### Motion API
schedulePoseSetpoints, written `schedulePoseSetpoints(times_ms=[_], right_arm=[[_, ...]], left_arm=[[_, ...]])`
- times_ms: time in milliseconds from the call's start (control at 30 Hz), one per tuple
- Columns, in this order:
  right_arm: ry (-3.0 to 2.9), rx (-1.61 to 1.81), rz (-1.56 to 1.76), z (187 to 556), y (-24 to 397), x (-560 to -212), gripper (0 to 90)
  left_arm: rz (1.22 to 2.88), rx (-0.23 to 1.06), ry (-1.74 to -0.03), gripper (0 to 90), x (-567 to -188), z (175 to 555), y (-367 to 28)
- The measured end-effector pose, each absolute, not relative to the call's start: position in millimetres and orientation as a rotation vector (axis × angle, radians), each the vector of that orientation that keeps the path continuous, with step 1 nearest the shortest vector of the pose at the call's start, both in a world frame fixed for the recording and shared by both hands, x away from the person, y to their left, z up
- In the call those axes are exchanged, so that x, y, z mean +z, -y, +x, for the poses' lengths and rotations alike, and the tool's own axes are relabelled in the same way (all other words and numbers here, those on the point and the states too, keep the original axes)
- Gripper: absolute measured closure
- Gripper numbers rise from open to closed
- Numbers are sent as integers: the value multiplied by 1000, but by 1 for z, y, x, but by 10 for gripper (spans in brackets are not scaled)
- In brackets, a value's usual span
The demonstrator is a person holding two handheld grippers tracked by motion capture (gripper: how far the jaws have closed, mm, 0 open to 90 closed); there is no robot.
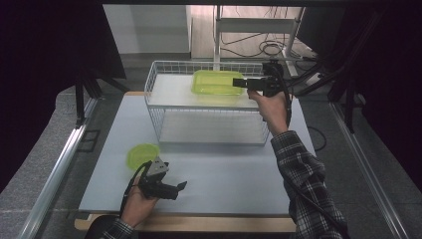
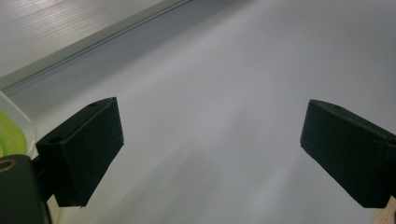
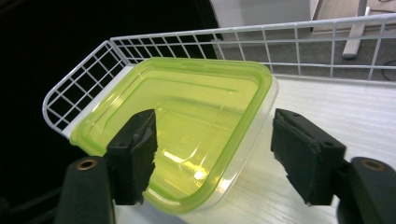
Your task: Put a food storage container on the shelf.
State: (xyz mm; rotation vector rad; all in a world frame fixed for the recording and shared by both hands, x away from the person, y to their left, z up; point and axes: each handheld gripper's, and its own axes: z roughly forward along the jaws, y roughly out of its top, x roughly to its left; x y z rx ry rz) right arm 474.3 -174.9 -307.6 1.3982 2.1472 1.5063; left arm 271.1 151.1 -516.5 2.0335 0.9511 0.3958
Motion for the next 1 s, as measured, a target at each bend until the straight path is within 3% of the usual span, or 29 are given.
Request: schedulePoseSetpoints(times_ms=[400,1000], right_arm=[[-2201,1478,1226,450,177,-309,169],[-2276,1411,1041,415,181,-321,62]], left_arm=[[2029,411,-964,53,-515,271,-154],[2046,425,-959,55,-516,271,-154]])
